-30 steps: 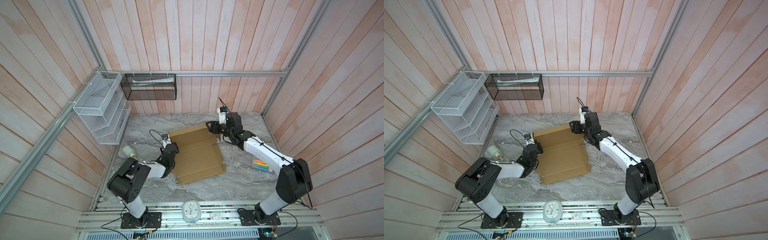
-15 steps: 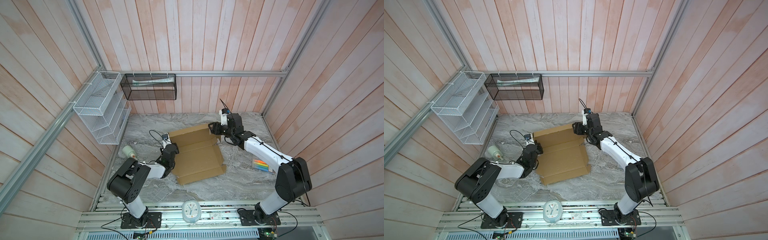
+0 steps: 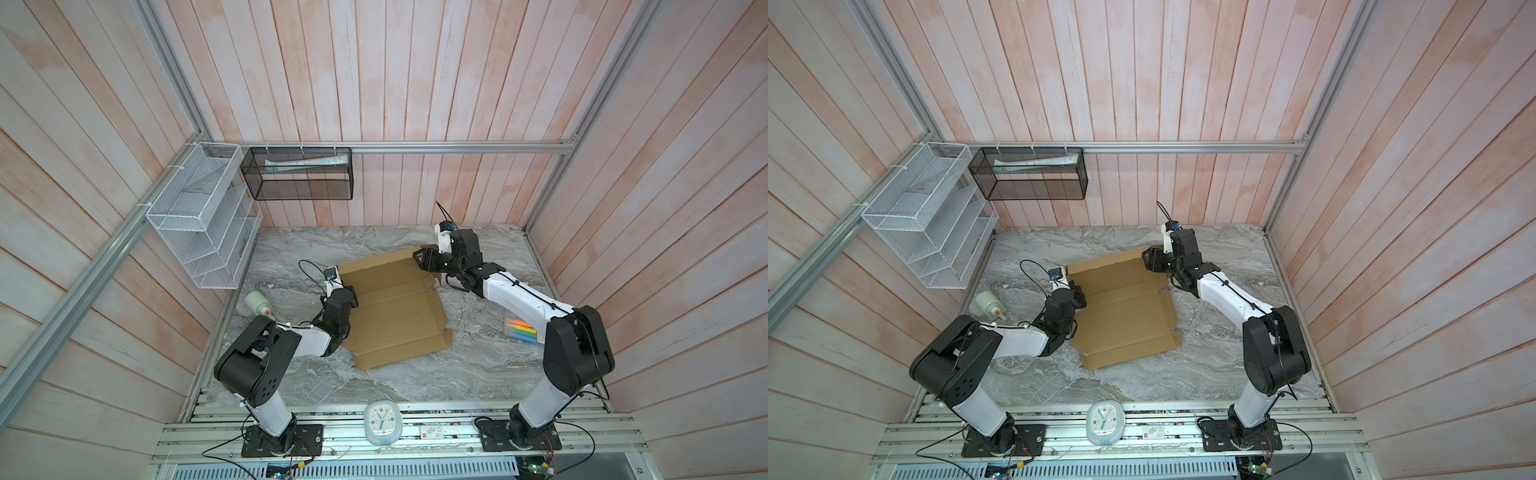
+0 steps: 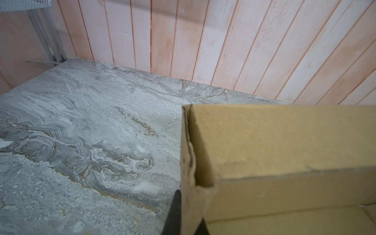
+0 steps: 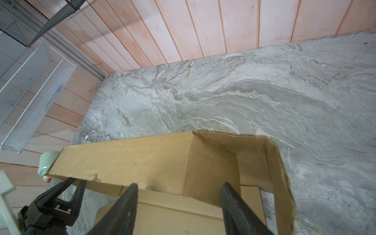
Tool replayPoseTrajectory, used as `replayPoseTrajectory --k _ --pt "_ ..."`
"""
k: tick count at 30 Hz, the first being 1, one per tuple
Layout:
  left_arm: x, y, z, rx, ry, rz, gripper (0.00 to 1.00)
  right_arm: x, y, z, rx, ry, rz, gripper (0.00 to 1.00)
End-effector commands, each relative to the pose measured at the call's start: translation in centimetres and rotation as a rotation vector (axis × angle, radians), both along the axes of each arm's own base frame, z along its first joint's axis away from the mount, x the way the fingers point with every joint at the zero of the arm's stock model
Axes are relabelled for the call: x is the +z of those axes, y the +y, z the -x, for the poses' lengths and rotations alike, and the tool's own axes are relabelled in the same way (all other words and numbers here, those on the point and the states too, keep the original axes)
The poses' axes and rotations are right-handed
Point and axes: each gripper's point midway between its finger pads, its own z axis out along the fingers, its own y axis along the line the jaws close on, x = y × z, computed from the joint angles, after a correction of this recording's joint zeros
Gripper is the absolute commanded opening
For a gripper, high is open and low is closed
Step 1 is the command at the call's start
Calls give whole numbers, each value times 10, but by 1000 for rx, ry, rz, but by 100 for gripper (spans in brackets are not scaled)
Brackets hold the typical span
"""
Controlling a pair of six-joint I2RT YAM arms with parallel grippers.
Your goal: Fold the paper box
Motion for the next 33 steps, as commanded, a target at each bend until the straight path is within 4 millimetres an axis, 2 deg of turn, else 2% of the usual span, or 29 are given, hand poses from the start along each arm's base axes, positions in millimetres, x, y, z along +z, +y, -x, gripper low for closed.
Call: replayPoseTrajectory --k 1,18,33 --pt "14 -1 -2 -3 -35 32 0 -6 5 -2 15 16 -31 66" --pt "15 -4 -5 -13 -32 33 0 -8 23 -1 62 36 -97 65" --pt "17 -3 -4 -10 -30 28 0 4 36 5 111 30 -186 64"
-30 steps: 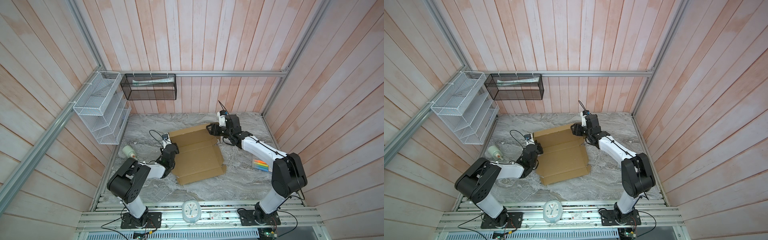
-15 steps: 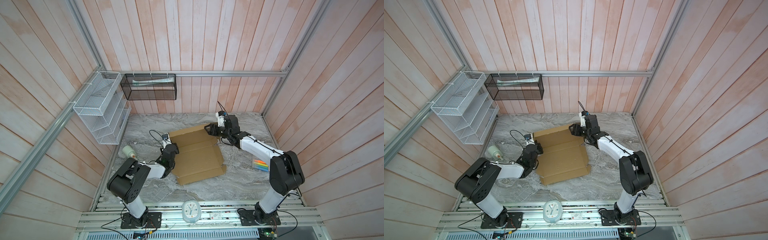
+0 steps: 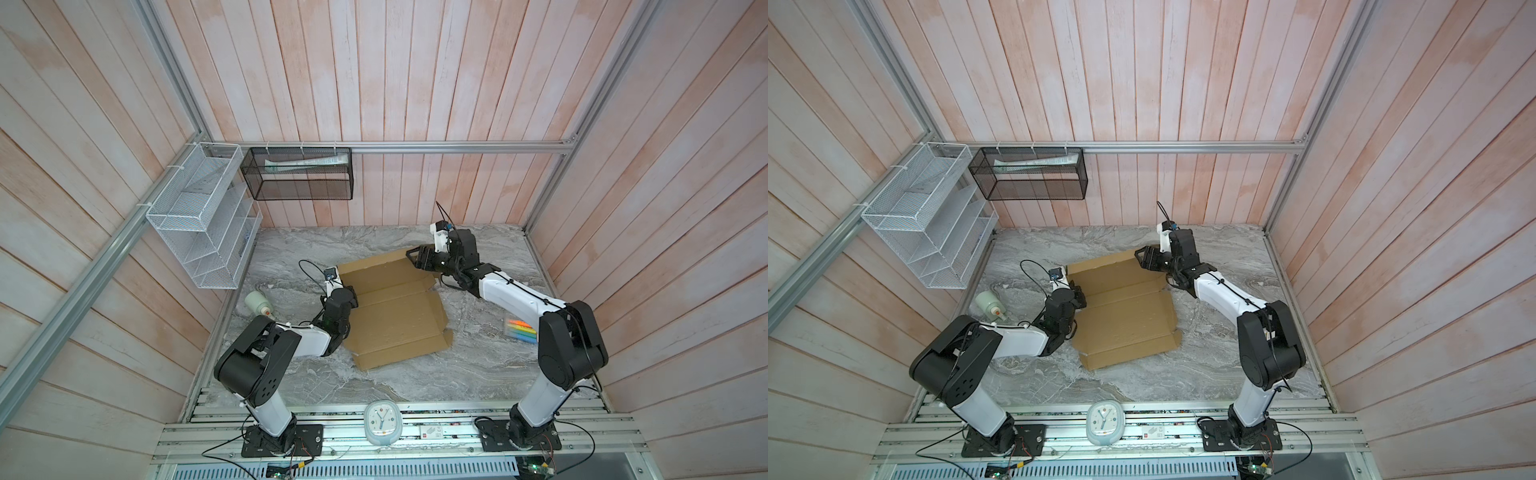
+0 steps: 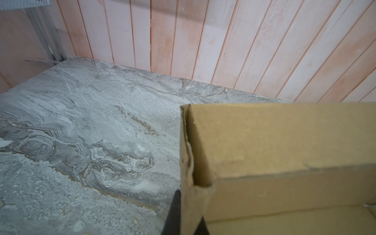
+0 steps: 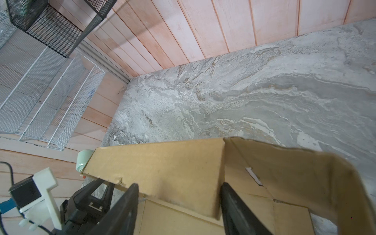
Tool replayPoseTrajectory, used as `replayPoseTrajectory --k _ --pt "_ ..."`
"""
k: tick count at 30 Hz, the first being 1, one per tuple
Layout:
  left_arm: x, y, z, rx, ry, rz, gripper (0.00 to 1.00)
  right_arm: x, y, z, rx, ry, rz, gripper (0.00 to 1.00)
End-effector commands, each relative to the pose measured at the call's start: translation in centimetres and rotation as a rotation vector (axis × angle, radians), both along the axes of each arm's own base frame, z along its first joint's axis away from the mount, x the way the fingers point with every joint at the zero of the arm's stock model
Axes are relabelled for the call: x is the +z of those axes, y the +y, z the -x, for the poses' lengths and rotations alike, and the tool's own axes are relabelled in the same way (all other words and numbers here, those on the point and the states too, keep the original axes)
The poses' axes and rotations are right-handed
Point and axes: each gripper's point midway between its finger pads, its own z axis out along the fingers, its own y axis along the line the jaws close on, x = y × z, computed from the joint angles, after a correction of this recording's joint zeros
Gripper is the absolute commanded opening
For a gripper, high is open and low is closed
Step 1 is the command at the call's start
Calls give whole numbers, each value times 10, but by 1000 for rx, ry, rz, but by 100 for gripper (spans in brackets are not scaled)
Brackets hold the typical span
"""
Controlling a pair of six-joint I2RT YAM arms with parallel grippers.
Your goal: Fold the paper box
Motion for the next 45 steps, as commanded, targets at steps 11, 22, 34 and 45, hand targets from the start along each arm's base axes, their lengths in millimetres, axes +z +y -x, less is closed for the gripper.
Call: replayPoseTrajectory --k 11,22,34,45 --pt "23 0 -4 7 -30 30 0 -3 -6 7 -22 -25 48 64" --pt "28 2 -3 21 -27 36 0 -11 -39 31 -82 -67 180 64" --pt "32 3 -3 28 -13 35 0 -40 -28 58 -51 -53 227 65" --pt "36 3 -3 26 -13 35 0 -82 -31 49 -122 9 257 65"
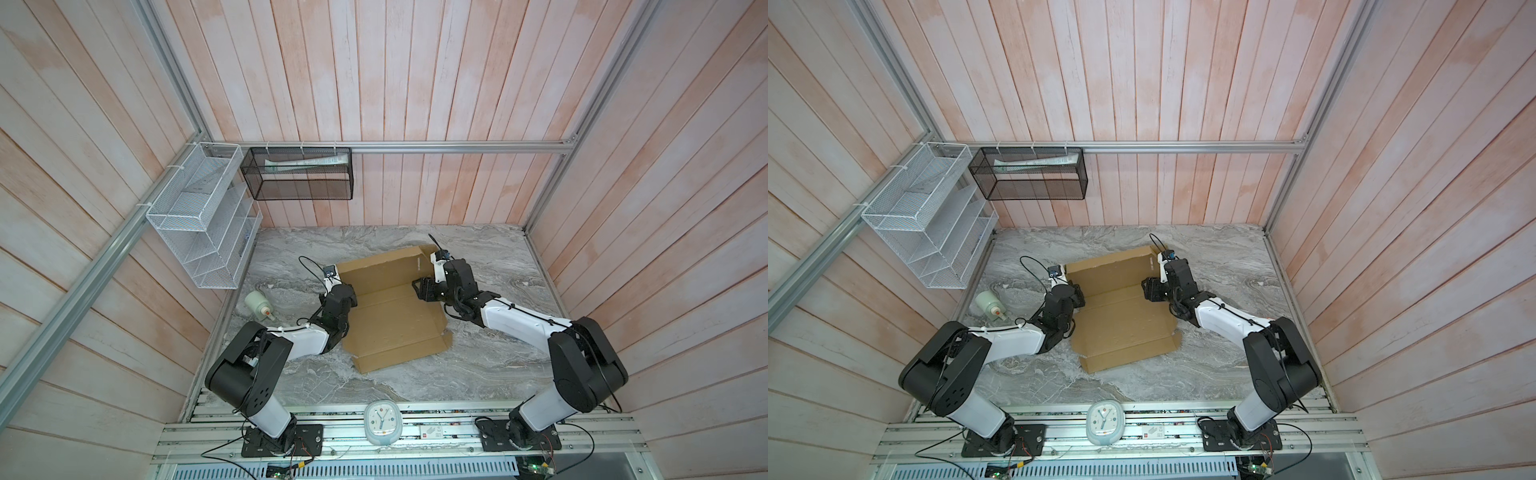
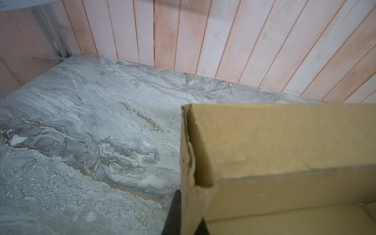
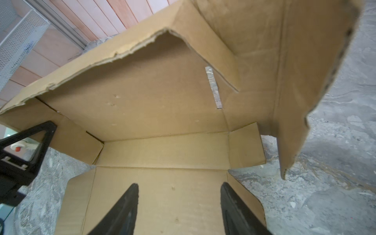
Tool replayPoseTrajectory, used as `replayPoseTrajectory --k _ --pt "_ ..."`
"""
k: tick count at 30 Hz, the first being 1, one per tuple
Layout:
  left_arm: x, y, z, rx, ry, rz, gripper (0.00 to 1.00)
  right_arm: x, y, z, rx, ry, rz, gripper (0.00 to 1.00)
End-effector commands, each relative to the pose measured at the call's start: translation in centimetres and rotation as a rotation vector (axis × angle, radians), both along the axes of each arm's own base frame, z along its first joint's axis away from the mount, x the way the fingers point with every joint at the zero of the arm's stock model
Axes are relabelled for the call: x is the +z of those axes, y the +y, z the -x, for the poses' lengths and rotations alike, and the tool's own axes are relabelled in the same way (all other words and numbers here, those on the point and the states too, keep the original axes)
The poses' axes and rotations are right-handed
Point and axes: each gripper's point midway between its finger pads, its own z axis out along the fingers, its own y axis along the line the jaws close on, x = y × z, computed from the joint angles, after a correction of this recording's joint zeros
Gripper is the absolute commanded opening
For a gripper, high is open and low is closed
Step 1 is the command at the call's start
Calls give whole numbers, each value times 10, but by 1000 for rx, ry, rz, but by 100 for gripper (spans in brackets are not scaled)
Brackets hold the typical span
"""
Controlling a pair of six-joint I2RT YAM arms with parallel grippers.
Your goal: Fold the paper box
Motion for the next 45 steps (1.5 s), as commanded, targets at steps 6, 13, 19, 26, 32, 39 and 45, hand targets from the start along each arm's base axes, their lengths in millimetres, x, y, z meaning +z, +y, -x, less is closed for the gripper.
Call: replayPoseTrajectory --k 6,13,19,26,32,39,45 --pt "29 1 -6 19 -67 48 0 -24 -6 -17 -67 37 32 65" --pt "29 1 -6 18 -69 45 0 -43 -19 -20 -123 85 36 65" --pt "31 1 -6 16 -73 43 0 -55 -29 -23 -146 108 39 65" --pt "30 1 -5 16 -70 45 0 -61 -29 -28 -155 120 37 65" --pt "30 0 -5 14 -69 47 0 -63 -28 -32 -158 120 34 65" --pt "29 -1 -6 7 -71 53 0 -56 -25 -41 -150 91 30 65" --pt "25 -1 -5 10 -56 50 0 -43 -16 -47 -119 59 7 64"
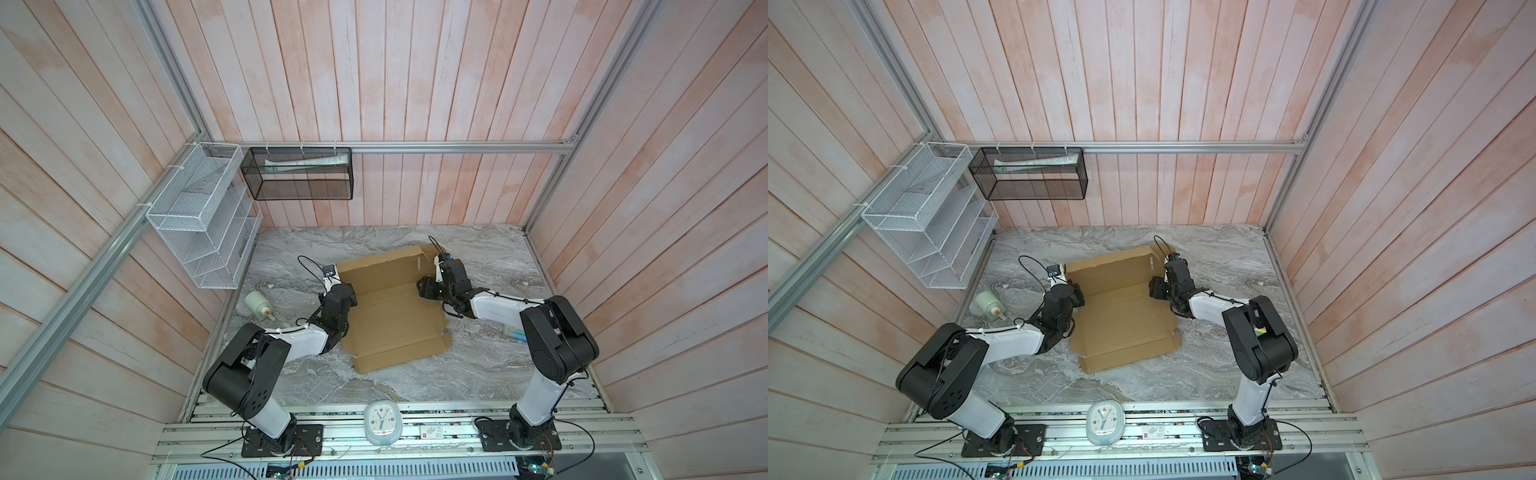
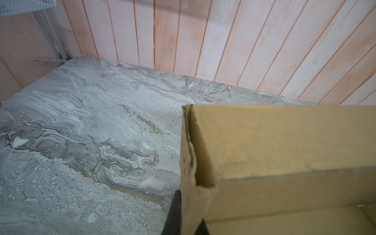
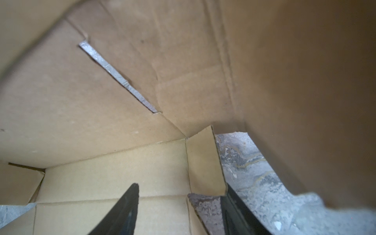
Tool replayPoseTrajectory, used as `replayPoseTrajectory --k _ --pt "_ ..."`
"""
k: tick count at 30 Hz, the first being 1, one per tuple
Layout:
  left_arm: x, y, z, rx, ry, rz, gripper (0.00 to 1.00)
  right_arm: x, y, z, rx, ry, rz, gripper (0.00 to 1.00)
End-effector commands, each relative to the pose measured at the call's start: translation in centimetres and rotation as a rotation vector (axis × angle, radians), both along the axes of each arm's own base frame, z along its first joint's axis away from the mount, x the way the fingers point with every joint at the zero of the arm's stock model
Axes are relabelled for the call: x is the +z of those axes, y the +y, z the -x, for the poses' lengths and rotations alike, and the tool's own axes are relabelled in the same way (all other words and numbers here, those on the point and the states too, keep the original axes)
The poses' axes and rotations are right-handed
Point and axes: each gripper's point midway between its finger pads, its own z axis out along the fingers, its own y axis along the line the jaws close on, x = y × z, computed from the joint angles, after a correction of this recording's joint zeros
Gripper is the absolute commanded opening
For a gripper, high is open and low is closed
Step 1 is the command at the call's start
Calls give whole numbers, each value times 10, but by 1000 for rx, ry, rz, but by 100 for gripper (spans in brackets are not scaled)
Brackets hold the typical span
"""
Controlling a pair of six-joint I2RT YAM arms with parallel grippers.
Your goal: Fold the paper box
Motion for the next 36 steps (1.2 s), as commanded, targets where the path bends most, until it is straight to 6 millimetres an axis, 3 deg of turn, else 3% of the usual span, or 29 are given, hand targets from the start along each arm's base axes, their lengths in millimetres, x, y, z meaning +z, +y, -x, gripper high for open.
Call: replayPoseTrajectory --k 1,8,17,25,36 --pt "20 -1 -5 12 -46 45 0 11 8 -10 22 -37 -26 64" --pt "19 1 -4 16 -42 39 0 24 27 -5 69 -59 -48 64" --pt "19 0 -5 14 -43 40 0 26 40 -2 98 -58 -50 63" --pt "21 0 -5 13 -45 40 0 26 40 1 99 -54 -50 63" --pt "21 0 -10 41 -28 70 0 42 32 8 86 -83 -48 63"
